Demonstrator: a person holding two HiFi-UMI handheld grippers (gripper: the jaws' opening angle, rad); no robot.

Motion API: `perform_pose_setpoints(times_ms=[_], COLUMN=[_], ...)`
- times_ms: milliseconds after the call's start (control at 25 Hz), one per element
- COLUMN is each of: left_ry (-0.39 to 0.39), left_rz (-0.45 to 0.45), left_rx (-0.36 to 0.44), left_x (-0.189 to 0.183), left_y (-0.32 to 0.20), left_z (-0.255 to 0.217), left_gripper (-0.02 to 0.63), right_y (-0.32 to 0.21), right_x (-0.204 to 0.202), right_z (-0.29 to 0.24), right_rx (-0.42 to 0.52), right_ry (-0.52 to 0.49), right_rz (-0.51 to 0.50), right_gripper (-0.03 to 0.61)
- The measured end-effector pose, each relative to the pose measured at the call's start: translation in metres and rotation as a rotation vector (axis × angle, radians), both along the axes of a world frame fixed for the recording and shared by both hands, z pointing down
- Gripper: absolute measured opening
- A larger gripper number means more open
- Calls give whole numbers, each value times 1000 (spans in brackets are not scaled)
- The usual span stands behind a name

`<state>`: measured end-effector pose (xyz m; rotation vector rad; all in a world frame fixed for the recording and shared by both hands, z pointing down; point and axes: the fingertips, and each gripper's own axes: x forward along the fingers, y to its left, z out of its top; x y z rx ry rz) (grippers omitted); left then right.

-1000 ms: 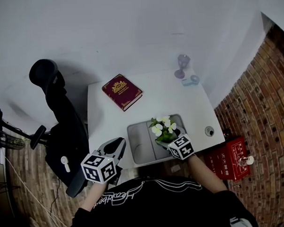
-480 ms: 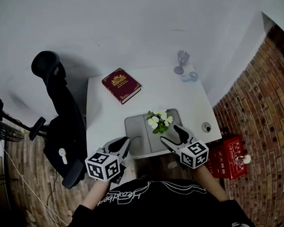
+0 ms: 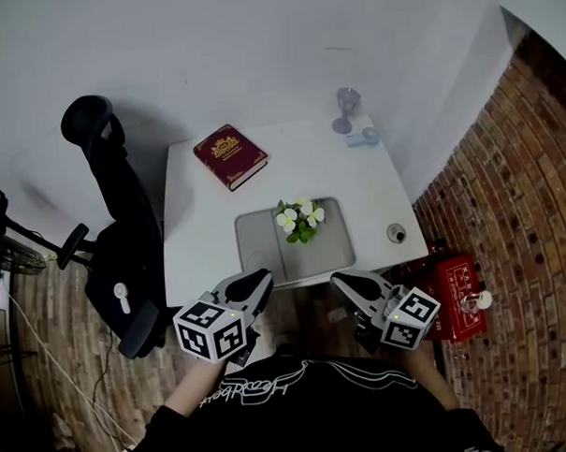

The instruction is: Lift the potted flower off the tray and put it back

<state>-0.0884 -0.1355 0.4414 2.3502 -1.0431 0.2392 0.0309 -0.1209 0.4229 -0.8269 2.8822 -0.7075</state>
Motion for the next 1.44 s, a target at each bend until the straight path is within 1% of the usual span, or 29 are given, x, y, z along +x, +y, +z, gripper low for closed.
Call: perform_pose_setpoints(times_ms=[160, 280, 400, 480, 720, 1040, 1440], left_ry=[23, 32, 34, 32, 25, 16, 7], left_rz=[50, 67, 78, 80, 78, 73, 83], left_rx=[34, 53, 62, 63, 68, 54, 58], left_x=[18, 26, 32, 34, 36, 33, 36], left_y=[19, 27, 34, 39, 44, 41, 40], left_z=[-17, -25, -29, -29, -30, -26, -30], left_gripper=[52, 52, 52, 52, 52, 52, 52], right_y=[16, 24, 33, 37, 39, 37, 38], right_x=[9, 11, 13, 13, 15, 13, 16], right_z=[-8, -11, -9, -8, -11, -5, -11], right_rx=[11, 20, 41, 49, 55, 40, 51], right_ry=[15, 27, 67, 83, 77, 91, 98], right_rz=[0, 6, 0, -6, -4, -8, 0], right_gripper=[0, 0, 0, 0, 0, 0, 0])
